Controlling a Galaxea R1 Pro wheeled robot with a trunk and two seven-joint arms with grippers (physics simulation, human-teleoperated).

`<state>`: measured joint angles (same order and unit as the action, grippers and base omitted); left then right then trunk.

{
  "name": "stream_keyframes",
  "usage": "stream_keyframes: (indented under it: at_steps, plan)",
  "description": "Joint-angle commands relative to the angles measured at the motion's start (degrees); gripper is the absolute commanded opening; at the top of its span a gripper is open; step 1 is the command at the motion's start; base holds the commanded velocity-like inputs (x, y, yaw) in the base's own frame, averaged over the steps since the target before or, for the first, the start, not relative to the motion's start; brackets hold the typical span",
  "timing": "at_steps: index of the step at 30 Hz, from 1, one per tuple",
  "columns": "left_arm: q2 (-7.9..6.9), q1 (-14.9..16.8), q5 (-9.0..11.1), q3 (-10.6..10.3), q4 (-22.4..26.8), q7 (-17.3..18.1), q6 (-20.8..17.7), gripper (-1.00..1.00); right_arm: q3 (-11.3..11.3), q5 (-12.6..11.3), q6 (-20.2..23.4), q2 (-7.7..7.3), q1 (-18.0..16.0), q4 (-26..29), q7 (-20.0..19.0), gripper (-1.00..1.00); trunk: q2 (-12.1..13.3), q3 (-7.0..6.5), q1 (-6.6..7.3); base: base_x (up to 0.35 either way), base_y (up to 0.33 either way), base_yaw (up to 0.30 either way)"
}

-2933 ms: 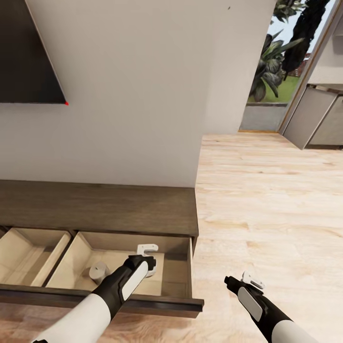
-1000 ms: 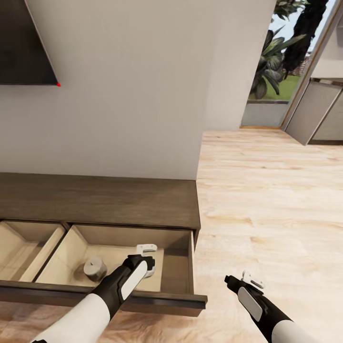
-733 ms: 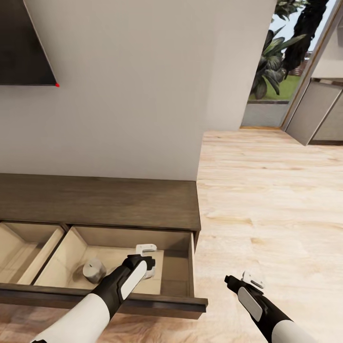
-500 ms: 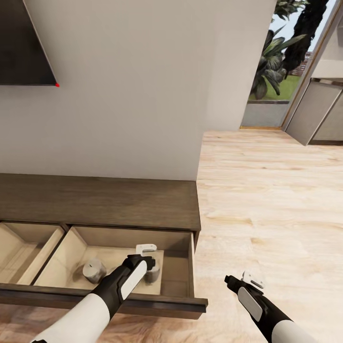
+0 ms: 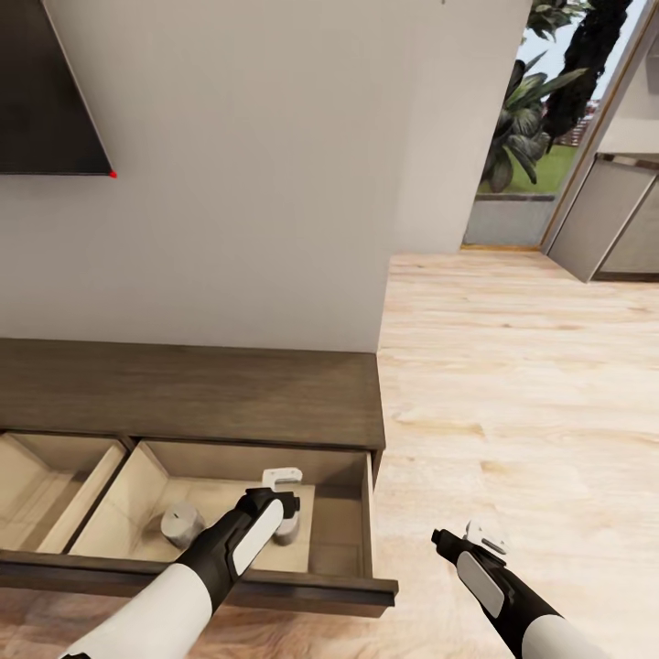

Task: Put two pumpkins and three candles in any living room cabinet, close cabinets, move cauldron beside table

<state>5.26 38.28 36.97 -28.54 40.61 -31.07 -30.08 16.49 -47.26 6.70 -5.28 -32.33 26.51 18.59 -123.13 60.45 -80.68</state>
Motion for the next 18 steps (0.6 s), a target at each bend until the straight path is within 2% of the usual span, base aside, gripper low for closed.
stream_keyframes:
  at_steps: [1,7,11,18]
  plan:
    - [-0.03,0.0,0.6,-0.2,0.1,-0.5,-0.1,1.0,0.5,-0.3,0.2,-0.08,0.0,0.2,0.5,1.0,0.4,-0.14,0.23,0.0,0.0,0.0]
    - [0.03,0.0,0.9,-0.1,0.1,-0.5,-1.2,1.0,0.5,-0.3,0.2,-0.08,0.0,0.1,0.5,1.0,2.8,-1.21,1.55,0.0,0.0,0.0]
    - [-0.17,0.0,4.6,1.3,0.2,-0.5,-1.6,1.0,0.4,-0.3,0.2,-0.08,0.0,0.1,0.5,1.0,4.4,-1.93,2.43,-0.104,0.014,0.0]
    - [-0.25,0.0,5.8,1.7,0.2,-0.5,-1.6,1.0,0.4,-0.3,0.2,-0.08,0.0,0.1,0.5,1.0,7.2,-3.19,3.97,-0.153,0.036,0.0]
